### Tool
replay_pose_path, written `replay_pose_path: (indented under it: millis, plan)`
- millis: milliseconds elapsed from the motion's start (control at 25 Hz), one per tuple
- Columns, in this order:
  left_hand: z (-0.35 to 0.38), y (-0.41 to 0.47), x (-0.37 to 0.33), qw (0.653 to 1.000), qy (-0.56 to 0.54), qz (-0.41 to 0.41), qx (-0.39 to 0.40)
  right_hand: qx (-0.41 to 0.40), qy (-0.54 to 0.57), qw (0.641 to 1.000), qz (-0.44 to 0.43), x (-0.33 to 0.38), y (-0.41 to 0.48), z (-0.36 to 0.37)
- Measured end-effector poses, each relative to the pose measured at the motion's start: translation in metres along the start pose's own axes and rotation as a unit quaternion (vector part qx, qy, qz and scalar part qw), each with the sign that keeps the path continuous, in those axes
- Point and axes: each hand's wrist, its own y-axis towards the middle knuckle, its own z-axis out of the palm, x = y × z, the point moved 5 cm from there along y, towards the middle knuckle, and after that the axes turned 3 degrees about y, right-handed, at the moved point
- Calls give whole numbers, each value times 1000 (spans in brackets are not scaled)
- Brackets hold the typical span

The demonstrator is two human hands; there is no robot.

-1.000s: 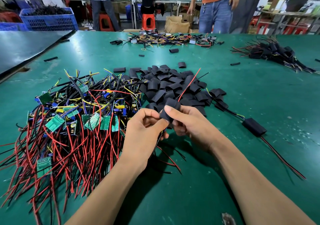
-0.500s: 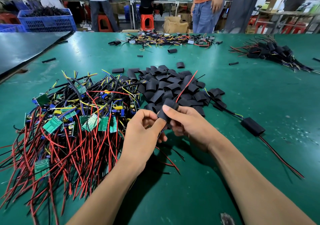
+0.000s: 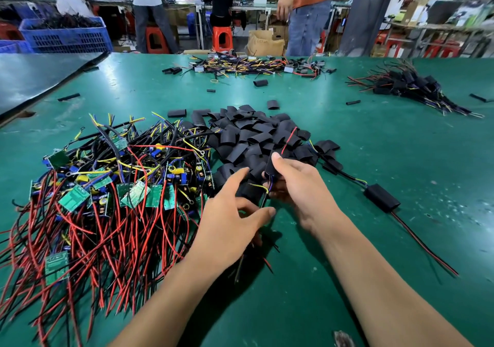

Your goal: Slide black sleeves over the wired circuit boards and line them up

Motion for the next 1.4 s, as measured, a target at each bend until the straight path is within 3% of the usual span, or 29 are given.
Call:
replay_pose_path:
  millis: [200,320,600,760,1120,1400]
  plan:
    - [10,-5,-5,996,54,62,39,1,-157,983,-96,12,-3,-1]
    - [5,-4,-4,997,47,69,1,-94,-329,928,-146,25,4,-27]
    - [1,-5,-2,997,40,59,-14,-200,-530,824,-11,27,12,-82]
    - [1,-4,0,998,39,57,-8,-252,-587,768,42,24,9,-97]
    - [0,-5,-2,998,45,53,4,-293,-559,775,-31,26,12,-101]
    - [0,-5,-2,997,45,56,8,-329,-551,766,28,25,14,-126]
